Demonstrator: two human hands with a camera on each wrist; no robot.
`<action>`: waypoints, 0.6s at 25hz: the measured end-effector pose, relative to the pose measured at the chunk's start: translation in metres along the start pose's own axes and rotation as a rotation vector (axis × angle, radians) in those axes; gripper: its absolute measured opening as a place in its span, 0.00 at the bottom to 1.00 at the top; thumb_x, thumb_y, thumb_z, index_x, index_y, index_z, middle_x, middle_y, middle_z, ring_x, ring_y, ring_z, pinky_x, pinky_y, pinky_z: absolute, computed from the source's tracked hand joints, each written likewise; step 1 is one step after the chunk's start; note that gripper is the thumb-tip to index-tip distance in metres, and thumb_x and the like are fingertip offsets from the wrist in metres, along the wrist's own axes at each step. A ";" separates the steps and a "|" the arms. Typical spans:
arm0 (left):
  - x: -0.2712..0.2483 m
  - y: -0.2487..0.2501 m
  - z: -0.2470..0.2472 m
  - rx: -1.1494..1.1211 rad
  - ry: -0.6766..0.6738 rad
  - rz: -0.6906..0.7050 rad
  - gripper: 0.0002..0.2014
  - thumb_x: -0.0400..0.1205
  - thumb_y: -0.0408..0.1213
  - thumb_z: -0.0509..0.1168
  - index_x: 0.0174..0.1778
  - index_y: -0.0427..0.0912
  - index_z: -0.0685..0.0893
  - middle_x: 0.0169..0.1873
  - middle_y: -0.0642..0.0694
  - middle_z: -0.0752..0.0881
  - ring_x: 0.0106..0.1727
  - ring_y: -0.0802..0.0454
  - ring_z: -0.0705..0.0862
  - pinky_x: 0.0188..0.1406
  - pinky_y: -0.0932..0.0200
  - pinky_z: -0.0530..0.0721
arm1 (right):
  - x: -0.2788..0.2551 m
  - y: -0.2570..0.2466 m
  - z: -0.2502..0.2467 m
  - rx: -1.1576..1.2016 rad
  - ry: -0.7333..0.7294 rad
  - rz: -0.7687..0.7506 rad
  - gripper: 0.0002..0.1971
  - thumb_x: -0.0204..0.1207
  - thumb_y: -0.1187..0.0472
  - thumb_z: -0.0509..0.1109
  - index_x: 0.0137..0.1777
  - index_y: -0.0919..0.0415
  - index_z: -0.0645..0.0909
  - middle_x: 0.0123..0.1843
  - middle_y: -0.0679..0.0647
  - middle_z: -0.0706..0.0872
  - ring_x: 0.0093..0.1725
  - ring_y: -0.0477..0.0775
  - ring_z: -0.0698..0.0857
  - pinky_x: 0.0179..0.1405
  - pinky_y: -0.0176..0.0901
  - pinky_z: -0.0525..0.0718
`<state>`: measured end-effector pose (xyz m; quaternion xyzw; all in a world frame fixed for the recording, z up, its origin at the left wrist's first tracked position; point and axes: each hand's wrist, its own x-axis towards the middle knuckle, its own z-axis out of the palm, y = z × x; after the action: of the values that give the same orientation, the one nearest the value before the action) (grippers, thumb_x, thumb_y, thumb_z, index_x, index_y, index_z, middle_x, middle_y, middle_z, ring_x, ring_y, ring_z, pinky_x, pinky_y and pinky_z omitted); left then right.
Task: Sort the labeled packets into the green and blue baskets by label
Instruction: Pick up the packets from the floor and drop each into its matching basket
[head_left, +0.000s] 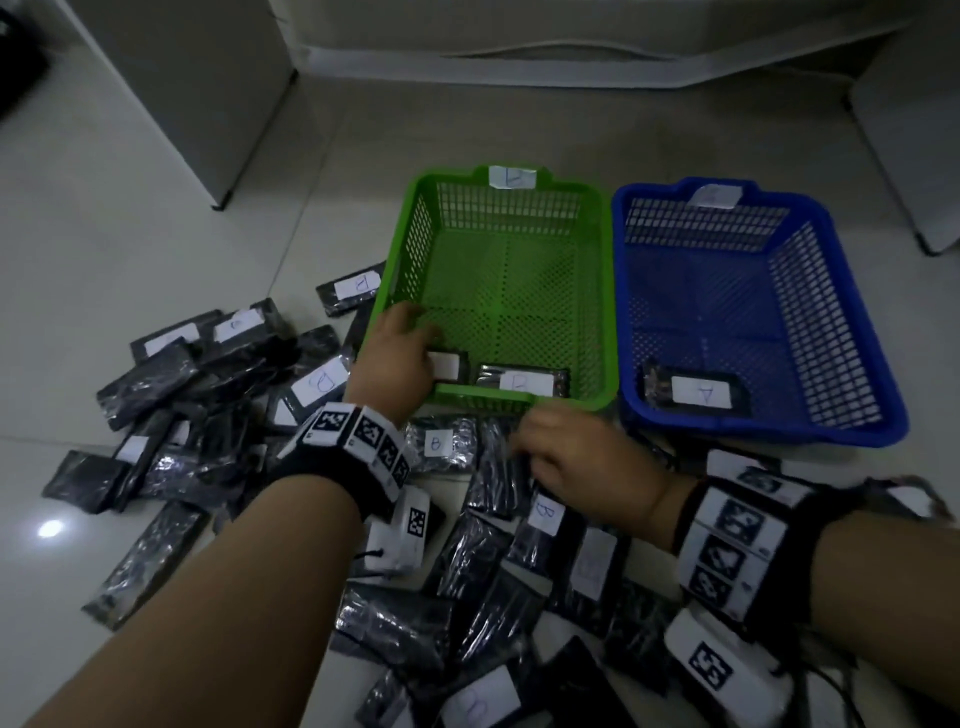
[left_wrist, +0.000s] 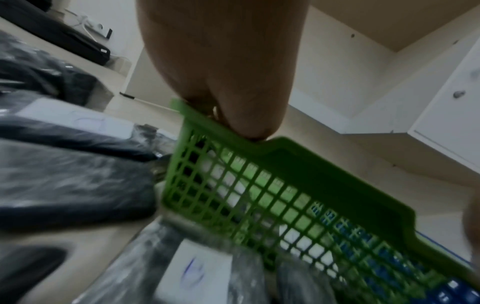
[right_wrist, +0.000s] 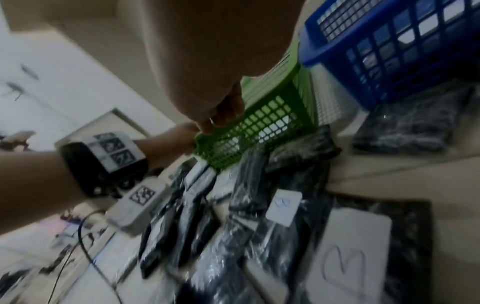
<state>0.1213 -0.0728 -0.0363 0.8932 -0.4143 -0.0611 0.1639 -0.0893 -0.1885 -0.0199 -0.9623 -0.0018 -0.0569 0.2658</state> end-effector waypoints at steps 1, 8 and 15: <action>-0.008 -0.001 0.001 -0.022 0.103 0.007 0.17 0.75 0.28 0.62 0.59 0.40 0.85 0.66 0.38 0.77 0.67 0.36 0.74 0.68 0.42 0.74 | -0.003 -0.004 0.010 -0.069 -0.114 -0.060 0.16 0.72 0.66 0.59 0.56 0.62 0.84 0.50 0.57 0.84 0.53 0.57 0.80 0.47 0.50 0.84; -0.058 -0.011 -0.005 0.004 0.267 0.074 0.13 0.79 0.41 0.55 0.50 0.42 0.84 0.49 0.42 0.81 0.51 0.42 0.76 0.54 0.50 0.73 | -0.002 -0.006 0.028 -0.355 -0.493 -0.050 0.26 0.74 0.59 0.71 0.71 0.57 0.69 0.82 0.61 0.55 0.80 0.65 0.56 0.68 0.58 0.77; -0.100 -0.017 0.025 0.004 -0.010 0.140 0.17 0.72 0.46 0.57 0.56 0.47 0.78 0.53 0.45 0.82 0.53 0.42 0.81 0.51 0.48 0.83 | 0.006 -0.011 -0.015 0.502 0.208 0.308 0.13 0.72 0.69 0.69 0.53 0.52 0.78 0.51 0.46 0.84 0.48 0.43 0.83 0.44 0.28 0.81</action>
<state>0.0624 0.0070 -0.0681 0.8620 -0.4767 -0.0532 0.1641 -0.0855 -0.1865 -0.0006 -0.8446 0.1573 -0.1117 0.4994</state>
